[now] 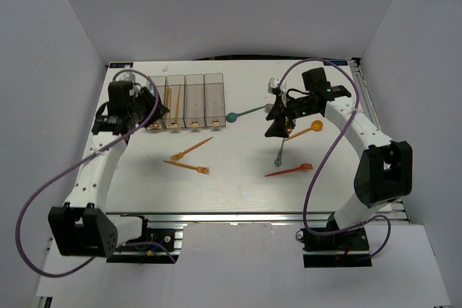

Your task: Sort the eating utensils into containers

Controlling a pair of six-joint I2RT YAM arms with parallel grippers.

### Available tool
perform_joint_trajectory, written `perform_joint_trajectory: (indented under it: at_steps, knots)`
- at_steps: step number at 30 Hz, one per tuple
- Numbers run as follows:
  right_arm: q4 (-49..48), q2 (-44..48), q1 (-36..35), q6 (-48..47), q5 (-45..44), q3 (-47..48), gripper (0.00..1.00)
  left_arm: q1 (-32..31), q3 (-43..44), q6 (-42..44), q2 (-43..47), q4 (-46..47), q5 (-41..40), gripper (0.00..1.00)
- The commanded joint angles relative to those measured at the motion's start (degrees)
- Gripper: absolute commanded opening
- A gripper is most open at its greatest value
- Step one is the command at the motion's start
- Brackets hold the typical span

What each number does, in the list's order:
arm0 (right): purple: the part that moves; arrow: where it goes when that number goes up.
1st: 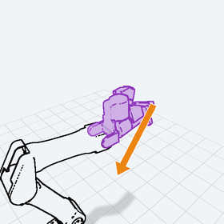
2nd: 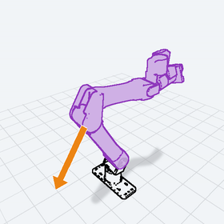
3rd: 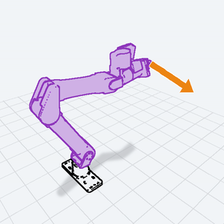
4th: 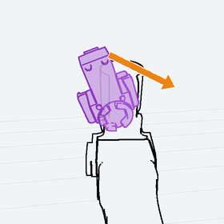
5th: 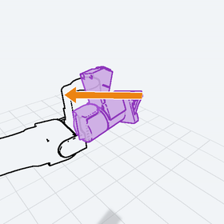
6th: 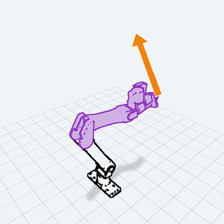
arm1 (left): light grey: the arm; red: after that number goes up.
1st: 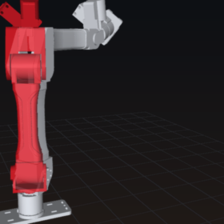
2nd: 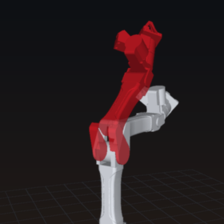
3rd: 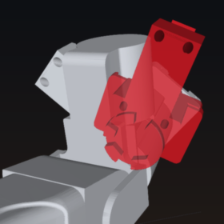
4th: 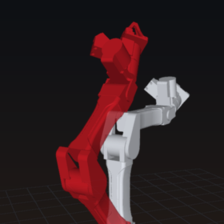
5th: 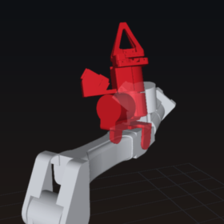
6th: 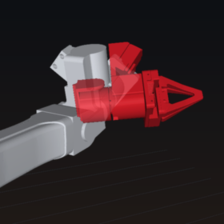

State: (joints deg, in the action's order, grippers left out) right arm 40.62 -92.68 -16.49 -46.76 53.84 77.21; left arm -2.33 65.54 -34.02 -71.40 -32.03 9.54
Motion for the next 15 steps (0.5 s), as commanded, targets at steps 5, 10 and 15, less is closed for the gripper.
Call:
perform_joint_trajectory:
  at_steps: [5, 10, 15]
  knots:
    - [-3.7, 1.4, 1.5, 3.5, -4.3, -2.9, 0.78, 0.2, -25.4, -28.3, 9.8, -1.4, 8.1, 0.61]
    - [-4.1, 1.4, 2.1, 3.4, -7.3, -5.4, 0.79, -3.9, -26.4, -31.8, 6.2, -3.8, 3.7, 0.65]
    - [-4.5, 2.2, 2.8, 3.3, -7.4, -7.1, 0.80, -10.7, -22.8, -35.2, -2.2, -6.6, -0.1, 0.68]
